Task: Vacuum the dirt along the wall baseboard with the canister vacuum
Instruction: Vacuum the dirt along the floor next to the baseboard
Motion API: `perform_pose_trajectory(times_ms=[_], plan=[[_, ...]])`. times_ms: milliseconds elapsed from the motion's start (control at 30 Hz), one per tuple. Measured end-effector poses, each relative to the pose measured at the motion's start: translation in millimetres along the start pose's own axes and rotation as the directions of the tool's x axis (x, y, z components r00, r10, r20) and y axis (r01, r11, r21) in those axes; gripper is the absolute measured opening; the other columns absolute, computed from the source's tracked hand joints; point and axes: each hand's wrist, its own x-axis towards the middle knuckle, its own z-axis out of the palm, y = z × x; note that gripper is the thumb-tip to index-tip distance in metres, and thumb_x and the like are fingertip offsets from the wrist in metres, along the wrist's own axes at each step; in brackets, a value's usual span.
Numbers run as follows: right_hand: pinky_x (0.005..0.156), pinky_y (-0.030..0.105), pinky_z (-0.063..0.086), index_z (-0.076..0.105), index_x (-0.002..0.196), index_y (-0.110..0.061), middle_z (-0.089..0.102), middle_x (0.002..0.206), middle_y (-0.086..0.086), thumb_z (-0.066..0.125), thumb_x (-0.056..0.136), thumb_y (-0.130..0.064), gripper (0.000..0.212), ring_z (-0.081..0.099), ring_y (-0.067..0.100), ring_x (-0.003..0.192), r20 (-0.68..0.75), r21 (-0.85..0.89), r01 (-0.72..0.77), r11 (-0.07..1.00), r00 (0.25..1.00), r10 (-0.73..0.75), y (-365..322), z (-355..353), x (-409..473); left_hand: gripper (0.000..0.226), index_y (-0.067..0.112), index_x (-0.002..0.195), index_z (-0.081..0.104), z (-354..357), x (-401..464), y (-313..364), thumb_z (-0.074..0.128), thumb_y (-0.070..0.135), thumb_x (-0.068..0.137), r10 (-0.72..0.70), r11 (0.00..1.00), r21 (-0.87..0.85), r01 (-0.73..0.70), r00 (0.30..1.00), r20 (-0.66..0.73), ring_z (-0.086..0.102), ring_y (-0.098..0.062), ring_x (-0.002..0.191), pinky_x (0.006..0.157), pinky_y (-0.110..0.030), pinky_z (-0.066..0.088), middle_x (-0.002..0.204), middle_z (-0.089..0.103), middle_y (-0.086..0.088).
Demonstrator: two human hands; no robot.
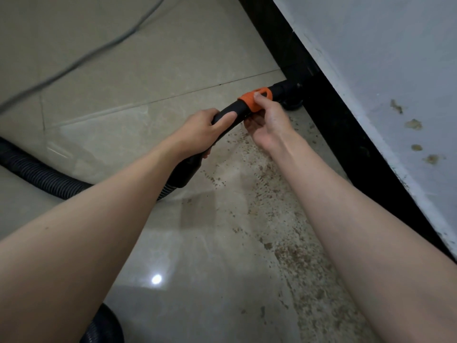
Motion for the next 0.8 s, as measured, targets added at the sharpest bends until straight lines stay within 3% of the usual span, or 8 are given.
perform_pose_trajectory(times_ms=[67, 133, 233, 367, 467, 567, 667, 800], plan=[[0.072, 0.026, 0.049, 0.055, 0.097, -0.011, 0.063, 0.099, 0.011, 0.059, 0.095, -0.012, 0.005, 0.061, 0.019, 0.085, 0.021, 0.001, -0.007, 1.000, 1.000, 0.007, 2, -3, -4, 0.040, 0.012, 0.092, 0.052, -1, -4, 0, 0.040, 0.050, 0.096, 0.004, 1.000, 0.024, -0.004, 1.000, 0.010, 0.053, -0.015, 0.041, 0.041, -0.022, 0.044, 0.065, 0.055, -0.007], [0.071, 0.025, 0.048, 0.055, 0.101, -0.010, 0.062, 0.097, 0.010, 0.058, 0.096, -0.013, 0.006, 0.060, 0.019, 0.085, 0.049, 0.009, -0.017, 1.000, 0.999, 0.016, 6, -6, -8, 0.039, 0.014, 0.093, 0.053, -4, -10, -1, 0.039, 0.050, 0.096, 0.005, 0.998, 0.057, -0.006, 1.000, 0.020, 0.053, -0.015, 0.041, 0.043, -0.023, 0.045, 0.064, 0.055, -0.006], [0.069, 0.024, 0.047, 0.051, 0.116, -0.009, 0.061, 0.098, 0.010, 0.056, 0.097, -0.014, 0.020, 0.060, 0.018, 0.084, 0.085, -0.002, -0.037, 0.999, 0.996, 0.037, 15, -5, -17, 0.034, 0.018, 0.086, 0.051, -12, -21, -6, 0.039, 0.049, 0.097, 0.013, 0.996, 0.091, -0.016, 1.000, 0.028, 0.052, -0.017, 0.042, 0.047, -0.026, 0.045, 0.065, 0.056, -0.008], [0.065, 0.026, 0.046, 0.050, 0.114, -0.010, 0.061, 0.110, 0.014, 0.056, 0.097, -0.012, 0.019, 0.059, 0.019, 0.086, 0.105, 0.009, -0.077, 0.997, 0.992, 0.076, 24, 6, -28, 0.032, 0.022, 0.082, 0.049, -25, -33, -15, 0.040, 0.048, 0.097, 0.027, 0.984, 0.174, -0.026, 1.000, -0.003, 0.053, -0.018, 0.045, 0.048, -0.026, 0.044, 0.066, 0.056, -0.008], [0.068, 0.027, 0.047, 0.050, 0.122, -0.007, 0.058, 0.130, 0.020, 0.056, 0.097, -0.011, 0.026, 0.060, 0.027, 0.110, 0.089, 0.004, -0.090, 0.996, 0.992, 0.089, 30, 17, -36, 0.033, 0.021, 0.083, 0.049, -33, -40, -22, 0.040, 0.050, 0.096, 0.035, 0.972, 0.234, -0.026, 0.999, -0.034, 0.054, -0.019, 0.047, 0.049, -0.026, 0.040, 0.062, 0.055, -0.003], [0.079, 0.030, 0.046, 0.048, 0.131, -0.003, 0.054, 0.135, 0.022, 0.054, 0.098, -0.010, 0.035, 0.053, 0.031, 0.125, 0.084, -0.005, -0.089, 0.996, 0.992, 0.089, 35, 23, -40, 0.033, 0.018, 0.091, 0.052, -37, -44, -28, 0.041, 0.049, 0.096, 0.038, 0.965, 0.263, -0.020, 0.997, -0.064, 0.052, -0.018, 0.050, 0.050, -0.028, 0.038, 0.060, 0.052, -0.001], [0.085, 0.032, 0.045, 0.048, 0.130, -0.003, 0.055, 0.134, 0.022, 0.054, 0.098, -0.009, 0.033, 0.054, 0.031, 0.124, 0.067, 0.004, -0.065, 0.998, 0.996, 0.064, 34, 24, -38, 0.031, 0.021, 0.095, 0.052, -35, -39, -29, 0.041, 0.050, 0.095, 0.049, 0.957, 0.291, -0.020, 0.995, -0.092, 0.050, -0.014, 0.056, 0.053, -0.029, 0.036, 0.062, 0.051, 0.003], [0.080, 0.031, 0.045, 0.047, 0.132, -0.002, 0.056, 0.133, 0.021, 0.054, 0.098, -0.011, 0.036, 0.059, 0.029, 0.112, 0.029, 0.057, -0.044, 0.997, 0.999, 0.042, 29, 20, -30, 0.030, 0.023, 0.098, 0.050, -28, -28, -24, 0.042, 0.051, 0.095, 0.058, 0.961, 0.274, -0.033, 0.995, -0.084, 0.049, -0.011, 0.057, 0.053, -0.028, 0.035, 0.068, 0.051, 0.005]])
